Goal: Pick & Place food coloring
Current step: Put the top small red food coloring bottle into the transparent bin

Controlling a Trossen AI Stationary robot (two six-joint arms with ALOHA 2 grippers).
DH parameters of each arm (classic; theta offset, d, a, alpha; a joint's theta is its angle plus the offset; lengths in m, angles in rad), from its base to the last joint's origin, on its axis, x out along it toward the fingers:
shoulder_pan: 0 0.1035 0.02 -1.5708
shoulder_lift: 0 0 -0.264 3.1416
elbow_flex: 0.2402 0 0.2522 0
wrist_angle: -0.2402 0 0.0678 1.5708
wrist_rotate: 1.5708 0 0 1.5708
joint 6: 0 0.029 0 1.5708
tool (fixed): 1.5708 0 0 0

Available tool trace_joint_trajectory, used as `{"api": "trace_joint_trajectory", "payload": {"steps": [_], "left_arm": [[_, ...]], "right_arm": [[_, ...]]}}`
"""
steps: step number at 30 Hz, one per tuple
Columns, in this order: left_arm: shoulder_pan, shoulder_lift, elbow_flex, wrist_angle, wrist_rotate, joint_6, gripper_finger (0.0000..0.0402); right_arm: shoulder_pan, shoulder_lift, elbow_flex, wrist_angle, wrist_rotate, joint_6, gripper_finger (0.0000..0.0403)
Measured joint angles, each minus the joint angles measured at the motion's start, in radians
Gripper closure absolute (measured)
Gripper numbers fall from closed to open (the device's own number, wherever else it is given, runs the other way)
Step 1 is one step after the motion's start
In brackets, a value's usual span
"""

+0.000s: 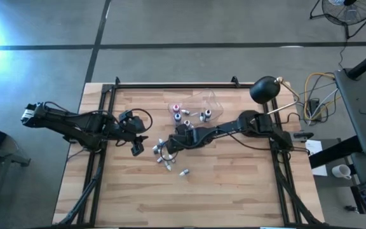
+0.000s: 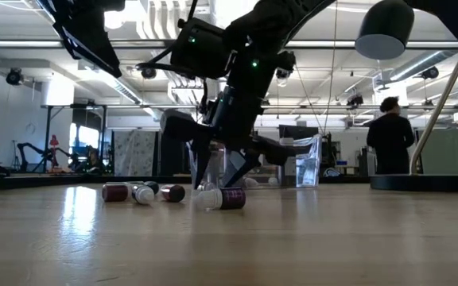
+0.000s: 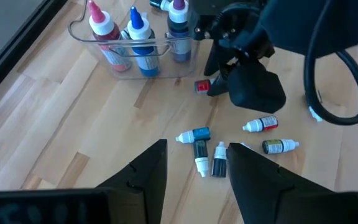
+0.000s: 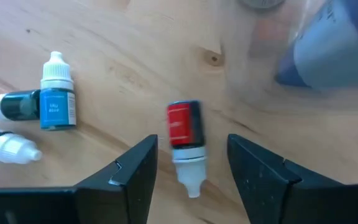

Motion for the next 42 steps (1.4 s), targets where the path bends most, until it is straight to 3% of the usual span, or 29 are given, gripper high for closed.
{"api": "trace_joint_trajectory", "payload": {"steps": [9, 18, 24, 30, 35, 39, 42], "left_arm": [[0.000, 0.000, 0.000, -0.003, 0.000, -0.009, 0.0261], [0.000, 0.000, 0.000, -0.003, 0.000, -0.010, 0.0262], [0.000, 0.000, 0.000, -0.003, 0.000, -0.009, 0.0262], [0.000, 0.000, 0.000, -0.001, 0.000, -0.009, 0.0262], [0.000, 0.000, 0.000, -0.001, 0.000, -0.020, 0.0262], [0.000, 0.000, 0.000, 0.002, 0.000, -0.035, 0.0261], [0.000, 0.000, 0.000, 0.005, 0.000, -0.044, 0.0262]], "right_arm": [[0.007, -0.004, 0.000, -0.030, -0.014, -0.030, 0.0253], [0.027, -0.012, 0.007, -0.076, -0.125, 0.008, 0.0336], [0.081, -0.101, -0.002, -0.109, -0.206, 0.024, 0.0351], [0.110, -0.308, 0.005, -0.193, -0.045, 0.075, 0.0341], [0.095, -0.451, 0.003, -0.290, 0.255, 0.068, 0.0334], [-0.004, -0.473, 0.005, -0.364, 0.239, 0.000, 0.0310], [-0.069, -0.443, 0.000, -0.347, 0.208, -0.029, 0.0270]]}}
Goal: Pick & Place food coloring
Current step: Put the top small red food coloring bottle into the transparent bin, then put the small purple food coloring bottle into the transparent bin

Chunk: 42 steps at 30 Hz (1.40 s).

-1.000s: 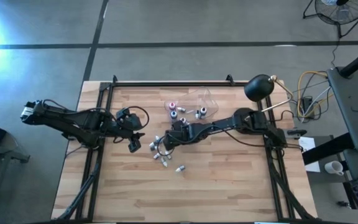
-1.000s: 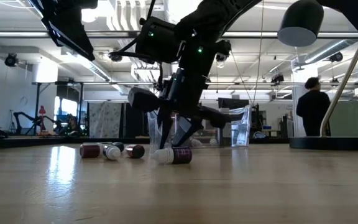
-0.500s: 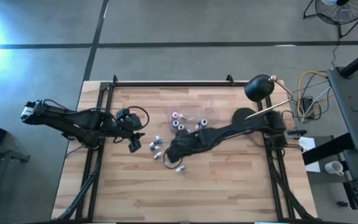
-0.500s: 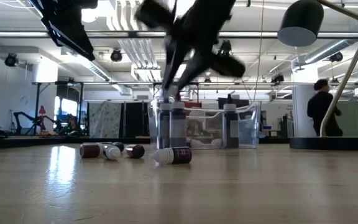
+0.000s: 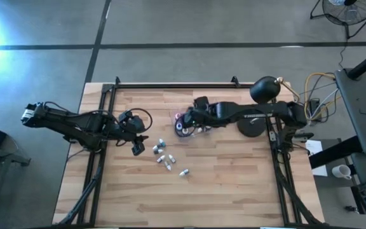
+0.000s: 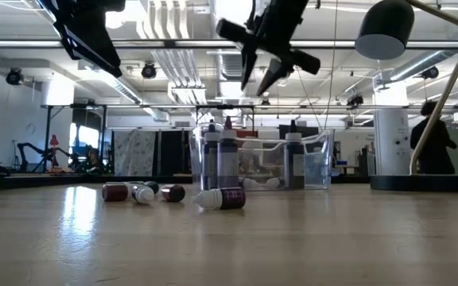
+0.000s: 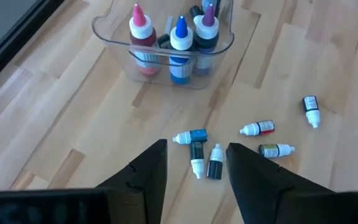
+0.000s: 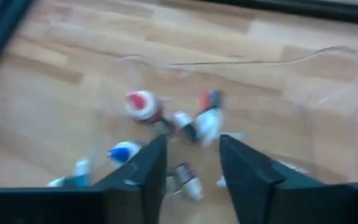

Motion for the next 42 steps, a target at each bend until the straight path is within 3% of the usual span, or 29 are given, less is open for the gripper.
{"api": "trace_joint_trajectory", "payload": {"steps": [4, 10, 13, 17, 22, 28, 34, 42], "left_arm": [[-0.002, 0.000, 0.000, -0.001, 0.000, -0.017, 0.0262], [-0.003, 0.000, 0.000, -0.010, 0.023, -0.043, 0.0262], [-0.004, 0.000, 0.000, -0.011, 0.023, -0.044, 0.0262], [-0.004, 0.000, -0.002, -0.006, 0.022, -0.038, 0.0262], [-0.004, 0.000, -0.028, 0.028, 0.020, -0.023, 0.0262], [-0.005, 0.000, -0.075, 0.046, 0.084, -0.071, 0.0262], [-0.005, 0.000, -0.108, 0.046, 0.136, -0.112, 0.0262], [-0.005, 0.000, -0.116, 0.045, 0.138, -0.121, 0.0262]], "right_arm": [[-0.032, 0.009, 0.005, -0.024, -0.079, -0.010, 0.0206], [0.067, -0.012, 0.015, -0.052, 0.064, -0.159, 0.0139], [0.164, -0.004, -0.001, -0.053, -0.049, -0.311, 0.0129], [0.301, 0.091, -0.032, -0.030, -0.187, -0.512, 0.0129], [0.398, 0.249, -0.006, 0.090, -0.205, -0.761, 0.0138], [0.376, 0.381, 0.099, 0.088, -0.229, -0.786, 0.0143], [0.323, 0.473, 0.175, 0.088, -0.405, -0.832, 0.0152], [0.287, 0.534, 0.245, 0.054, -0.444, -0.815, 0.0203]]}}
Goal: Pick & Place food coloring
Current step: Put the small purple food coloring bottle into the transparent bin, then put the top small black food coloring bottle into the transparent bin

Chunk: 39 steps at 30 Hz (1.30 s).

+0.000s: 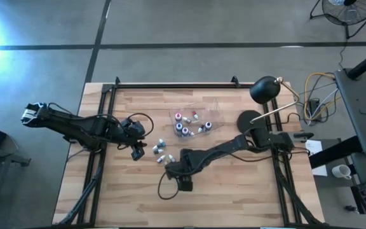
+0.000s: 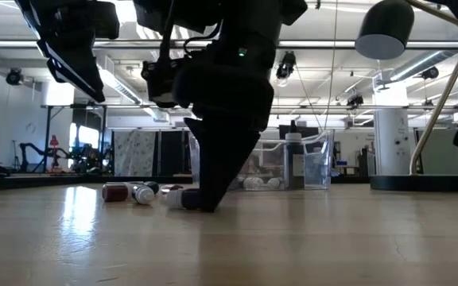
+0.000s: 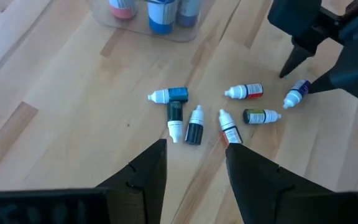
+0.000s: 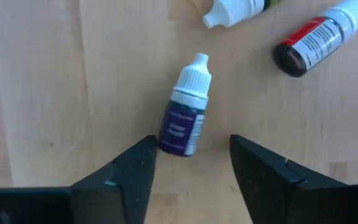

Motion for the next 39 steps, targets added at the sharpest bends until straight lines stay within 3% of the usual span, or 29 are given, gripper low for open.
{"api": "trace_joint_trajectory", "payload": {"steps": [14, 18, 22, 24, 27, 30, 33, 35, 39], "left_arm": [[0.000, 0.000, 0.000, 0.000, -0.013, 0.016, 0.0262], [0.000, 0.000, -0.008, 0.001, -0.018, 0.020, 0.0262], [0.000, 0.000, -0.025, 0.015, -0.023, 0.020, 0.0262], [0.000, 0.000, -0.032, 0.028, -0.024, 0.020, 0.0261], [0.000, 0.000, -0.034, 0.057, -0.024, 0.020, 0.0262], [0.000, 0.000, -0.034, 0.091, -0.023, 0.031, 0.0262], [0.000, 0.000, -0.034, 0.101, -0.022, 0.032, 0.0262], [0.000, 0.000, -0.034, 0.097, -0.020, 0.030, 0.0262], [0.000, 0.000, -0.034, 0.084, -0.013, 0.023, 0.0262]], "right_arm": [[-0.006, 0.038, 0.107, -0.035, 0.005, 0.083, 0.0351], [-0.006, -0.030, 0.137, -0.102, 0.101, 0.157, 0.0359], [-0.010, -0.184, 0.165, -0.285, 0.436, 0.299, 0.0339], [-0.041, -0.263, 0.157, -0.387, 0.541, 0.385, 0.0321], [-0.126, -0.361, 0.109, -0.473, 0.545, 0.480, 0.0293], [-0.214, -0.434, 0.049, -0.437, 0.536, 0.497, 0.0266], [-0.261, -0.480, 0.031, -0.395, 0.458, 0.494, 0.0235], [-0.254, -0.509, 0.030, -0.395, 0.422, 0.483, 0.0213], [-0.150, -0.561, 0.017, -0.384, 0.481, 0.390, 0.0178]]}}
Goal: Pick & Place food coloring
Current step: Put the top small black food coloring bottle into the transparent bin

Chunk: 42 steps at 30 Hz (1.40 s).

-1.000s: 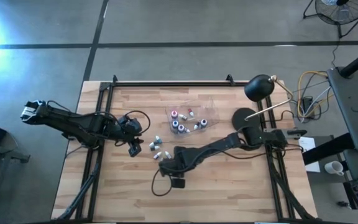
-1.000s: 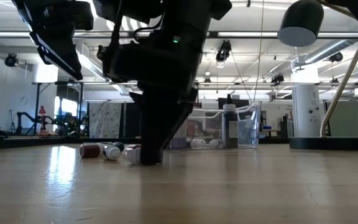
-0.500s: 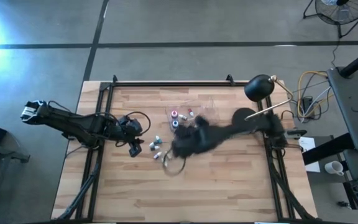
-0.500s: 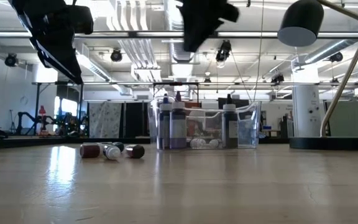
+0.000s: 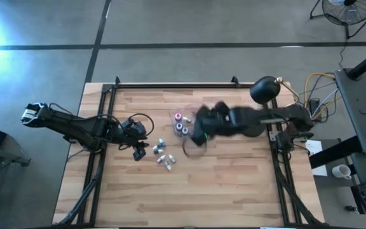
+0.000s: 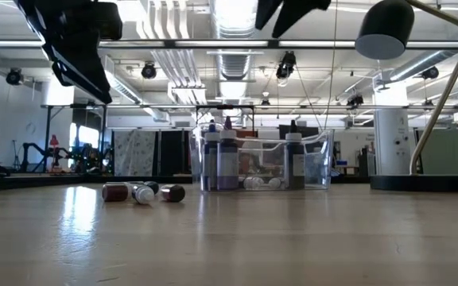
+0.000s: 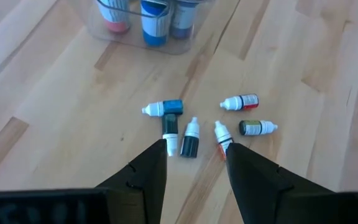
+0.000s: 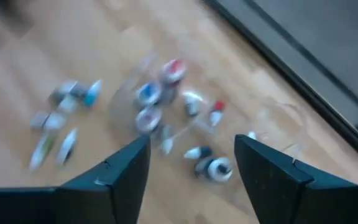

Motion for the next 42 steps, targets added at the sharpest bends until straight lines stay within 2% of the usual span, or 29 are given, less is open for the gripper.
{"api": "trace_joint_trajectory", "payload": {"steps": [1, 3, 7, 9, 11, 14, 18, 22, 31, 35, 40, 42], "left_arm": [[0.000, 0.000, -0.001, 0.001, 0.000, -0.001, 0.0262], [0.000, 0.000, -0.015, 0.013, 0.000, -0.014, 0.0262], [0.043, 0.028, -0.078, 0.131, 0.031, -0.040, 0.0262], [0.090, 0.073, -0.103, 0.191, 0.111, -0.040, 0.0262], [0.129, 0.131, -0.113, 0.208, 0.164, -0.046, 0.0262], [0.157, 0.223, -0.106, 0.202, 0.166, -0.038, 0.0262], [0.179, 0.359, -0.061, 0.221, 0.156, 0.042, 0.0262], [0.188, 0.477, -0.007, 0.198, 0.172, 0.057, 0.0262], [0.185, 0.585, 0.010, 0.195, 0.182, 0.049, 0.0266], [0.185, 0.595, 0.011, 0.195, 0.166, 0.066, 0.0298], [0.185, 0.590, 0.010, 0.201, 0.142, 0.111, 0.0375], [0.185, 0.571, 0.009, 0.203, 0.140, 0.132, 0.0376]], "right_arm": [[0.026, -0.005, -0.012, -0.001, 0.002, -0.018, 0.0172], [0.065, -0.007, -0.048, -0.014, -0.061, -0.008, 0.0165], [0.102, 0.007, -0.150, -0.019, -0.254, 0.164, 0.0161], [0.128, 0.011, -0.202, -0.011, -0.284, 0.266, 0.0161], [0.158, 0.011, -0.252, 0.008, -0.287, 0.351, 0.0161], [0.195, 0.011, -0.296, 0.016, -0.282, 0.456, 0.0163], [0.233, 0.009, -0.324, 0.017, -0.278, 0.527, 0.0166], [0.253, 0.009, -0.331, 0.021, -0.277, 0.568, 0.0165], [0.258, 0.008, -0.332, 0.029, -0.235, 0.582, 0.0172], [0.256, 0.008, -0.333, 0.029, -0.230, 0.582, 0.0172], [0.257, 0.008, -0.335, 0.028, -0.210, 0.582, 0.0172], [0.257, 0.008, -0.334, 0.029, -0.206, 0.596, 0.0174]]}}
